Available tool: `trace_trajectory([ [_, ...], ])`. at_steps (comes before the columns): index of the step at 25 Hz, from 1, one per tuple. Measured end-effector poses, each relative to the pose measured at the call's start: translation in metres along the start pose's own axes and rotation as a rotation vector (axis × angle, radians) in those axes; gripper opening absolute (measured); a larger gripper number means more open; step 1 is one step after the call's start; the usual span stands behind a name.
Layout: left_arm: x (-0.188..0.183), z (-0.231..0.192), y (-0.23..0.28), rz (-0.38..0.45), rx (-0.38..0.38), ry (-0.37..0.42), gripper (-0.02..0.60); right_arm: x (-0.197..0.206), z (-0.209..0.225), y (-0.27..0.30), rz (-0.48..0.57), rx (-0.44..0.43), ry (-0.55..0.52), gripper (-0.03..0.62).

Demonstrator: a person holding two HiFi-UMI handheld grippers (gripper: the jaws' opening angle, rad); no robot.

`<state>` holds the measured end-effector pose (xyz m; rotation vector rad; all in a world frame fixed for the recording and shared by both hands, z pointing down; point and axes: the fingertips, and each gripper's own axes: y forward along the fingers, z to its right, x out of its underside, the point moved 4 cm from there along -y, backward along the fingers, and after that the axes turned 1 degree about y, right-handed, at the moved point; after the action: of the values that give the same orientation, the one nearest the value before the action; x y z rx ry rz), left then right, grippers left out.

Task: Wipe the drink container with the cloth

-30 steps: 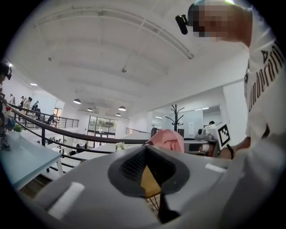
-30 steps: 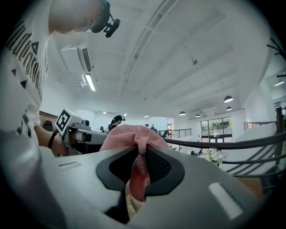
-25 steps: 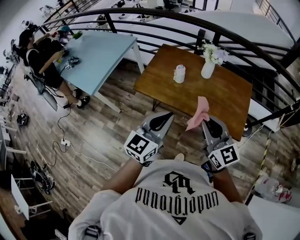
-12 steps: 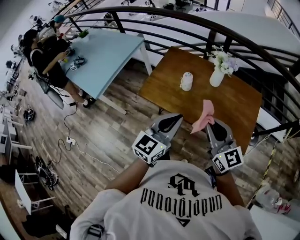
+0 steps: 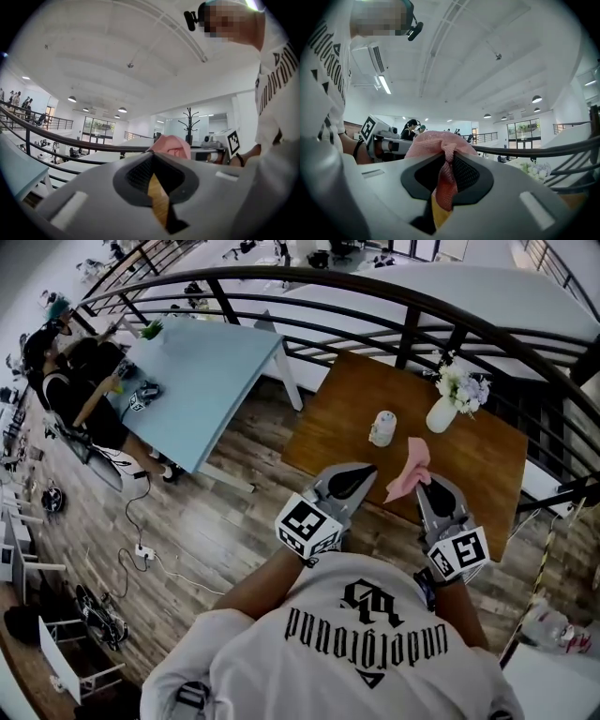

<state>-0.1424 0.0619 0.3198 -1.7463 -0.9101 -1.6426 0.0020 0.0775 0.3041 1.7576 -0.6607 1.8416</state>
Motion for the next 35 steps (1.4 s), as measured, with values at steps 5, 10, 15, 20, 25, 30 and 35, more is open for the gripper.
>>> trace_trajectory([
  [5, -0.003, -0.037, -0.004, -0.009, 0.054, 0.019, 0.049, 0.001, -0.005, 0.038, -0.002, 0.044, 0.003, 0.046],
  [10, 0.003, -0.062, -0.003, -0.016, 0.079, 0.013, 0.049, 0.005, -0.006, 0.058, -0.02, 0.079, 0.01, 0.046],
  [15, 0.014, -0.071, 0.006, -0.046, 0.099, -0.014, 0.049, 0.013, -0.001, 0.062, -0.043, 0.101, 0.025, 0.046],
  [20, 0.024, -0.087, 0.034, -0.05, 0.103, 0.009, 0.049, 0.03, 0.026, 0.077, -0.056, 0.103, 0.04, 0.046],
  [25, 0.024, -0.102, 0.065, -0.055, 0.096, 0.033, 0.051, 0.035, 0.061, 0.088, -0.077, 0.098, 0.047, 0.046],
  [30, 0.028, -0.117, 0.098, -0.065, 0.088, 0.047, 0.051, 0.047, 0.096, 0.1, -0.121, 0.088, 0.066, 0.046],
  [35, 0.048, -0.128, 0.135, -0.102, 0.084, 0.047, 0.054, 0.065, 0.13, 0.106, -0.164, 0.072, 0.09, 0.046],
])
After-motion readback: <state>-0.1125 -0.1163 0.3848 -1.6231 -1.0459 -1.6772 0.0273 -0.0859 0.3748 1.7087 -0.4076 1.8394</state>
